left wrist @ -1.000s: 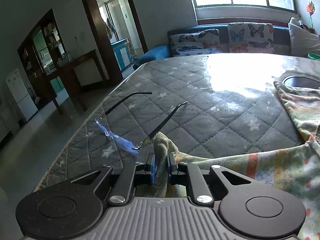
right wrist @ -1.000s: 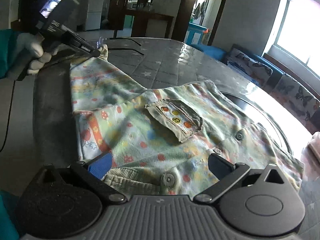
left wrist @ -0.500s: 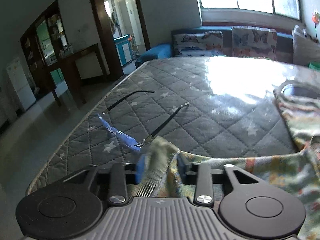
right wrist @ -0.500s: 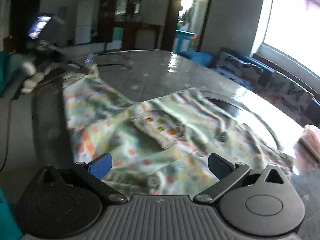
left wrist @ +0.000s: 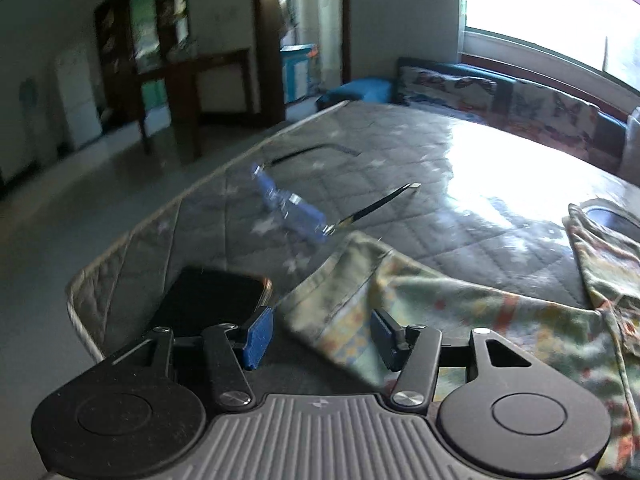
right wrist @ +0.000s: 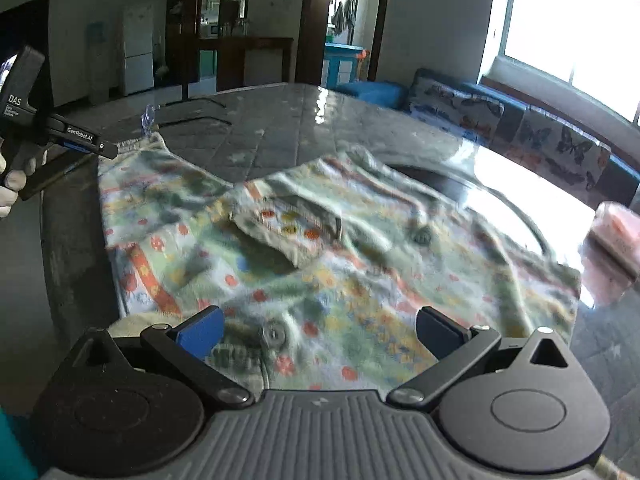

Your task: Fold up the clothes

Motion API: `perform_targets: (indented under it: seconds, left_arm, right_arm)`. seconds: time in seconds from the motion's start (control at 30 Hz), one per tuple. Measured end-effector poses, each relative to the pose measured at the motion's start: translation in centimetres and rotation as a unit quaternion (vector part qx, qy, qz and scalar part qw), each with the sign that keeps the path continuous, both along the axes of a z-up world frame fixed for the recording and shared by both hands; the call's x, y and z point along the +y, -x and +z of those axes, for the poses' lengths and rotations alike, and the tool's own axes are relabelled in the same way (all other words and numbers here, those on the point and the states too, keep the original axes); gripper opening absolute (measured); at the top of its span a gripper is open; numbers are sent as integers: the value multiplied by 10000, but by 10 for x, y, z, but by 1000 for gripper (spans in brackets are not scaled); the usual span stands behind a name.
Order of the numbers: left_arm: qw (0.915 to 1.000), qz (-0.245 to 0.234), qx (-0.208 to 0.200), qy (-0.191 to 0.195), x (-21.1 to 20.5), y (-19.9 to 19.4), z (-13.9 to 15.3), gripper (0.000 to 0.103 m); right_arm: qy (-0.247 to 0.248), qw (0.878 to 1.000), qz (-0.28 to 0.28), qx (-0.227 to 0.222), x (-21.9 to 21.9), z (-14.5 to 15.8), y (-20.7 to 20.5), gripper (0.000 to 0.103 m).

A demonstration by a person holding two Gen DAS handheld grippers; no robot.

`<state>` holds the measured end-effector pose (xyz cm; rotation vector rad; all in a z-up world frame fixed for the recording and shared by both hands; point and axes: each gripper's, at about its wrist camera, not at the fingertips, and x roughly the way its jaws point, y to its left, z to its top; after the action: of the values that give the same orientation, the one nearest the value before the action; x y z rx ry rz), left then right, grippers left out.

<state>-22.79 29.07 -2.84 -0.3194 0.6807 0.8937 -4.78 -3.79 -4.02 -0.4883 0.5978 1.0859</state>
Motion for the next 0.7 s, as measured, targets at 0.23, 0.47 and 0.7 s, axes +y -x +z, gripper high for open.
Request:
perform_targets:
  seconds: [0.23,0.47,0.7]
  left_arm:
    - [9996,201,-87,187,5,1,-5,57]
    - [9991,384,-89,150,8,-3,-6,47]
    - [9988,426,-171,150,8,-9,-1,15]
  right_arm:
    - [-213,9972,-260,667,-10,-12,-13,103]
    - [-268,9964,-313,736,-10,-13,-12,103]
    - [-218,9968,-311,708,-9,-12,-10,103]
